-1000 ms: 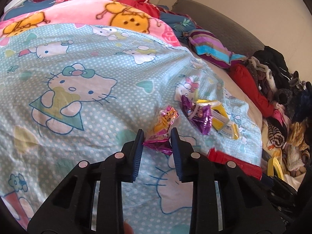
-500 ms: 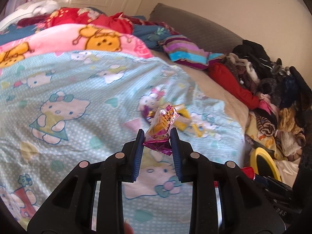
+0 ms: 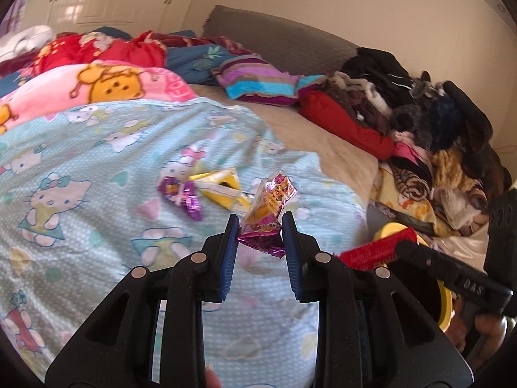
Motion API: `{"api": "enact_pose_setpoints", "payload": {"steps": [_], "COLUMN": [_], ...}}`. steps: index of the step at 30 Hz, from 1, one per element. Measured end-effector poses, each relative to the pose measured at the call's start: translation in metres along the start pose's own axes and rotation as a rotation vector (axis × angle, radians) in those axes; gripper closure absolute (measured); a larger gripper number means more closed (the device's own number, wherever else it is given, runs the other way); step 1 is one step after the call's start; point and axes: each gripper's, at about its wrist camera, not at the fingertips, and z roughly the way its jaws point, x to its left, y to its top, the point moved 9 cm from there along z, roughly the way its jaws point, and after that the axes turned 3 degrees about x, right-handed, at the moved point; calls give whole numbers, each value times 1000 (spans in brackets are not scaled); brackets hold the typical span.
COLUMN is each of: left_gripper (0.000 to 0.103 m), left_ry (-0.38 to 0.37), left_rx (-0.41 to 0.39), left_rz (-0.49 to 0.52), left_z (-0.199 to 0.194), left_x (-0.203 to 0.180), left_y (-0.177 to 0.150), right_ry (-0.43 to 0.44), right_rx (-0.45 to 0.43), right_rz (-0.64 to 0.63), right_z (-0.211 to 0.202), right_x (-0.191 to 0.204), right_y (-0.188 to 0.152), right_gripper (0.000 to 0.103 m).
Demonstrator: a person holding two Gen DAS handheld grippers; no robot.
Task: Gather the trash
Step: 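Carry the orange wrapper and red tube over the yellow bin and lower them in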
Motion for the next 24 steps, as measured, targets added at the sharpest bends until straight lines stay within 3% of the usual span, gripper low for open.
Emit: {"api": "enact_pose_setpoints", "payload": {"steps": [24], "left_gripper": [82], "left_ry": [-164], "left_rx": [55], "left_rz": [220], "left_z": [9], "left_x": [-124], "left_y": [-23], "right_ry": [-151], "right_rx": [-76], "right_rz": [194], "right_z": [-74], "right_x": [-122], "right_y": [-2], "right_gripper": [66]}}
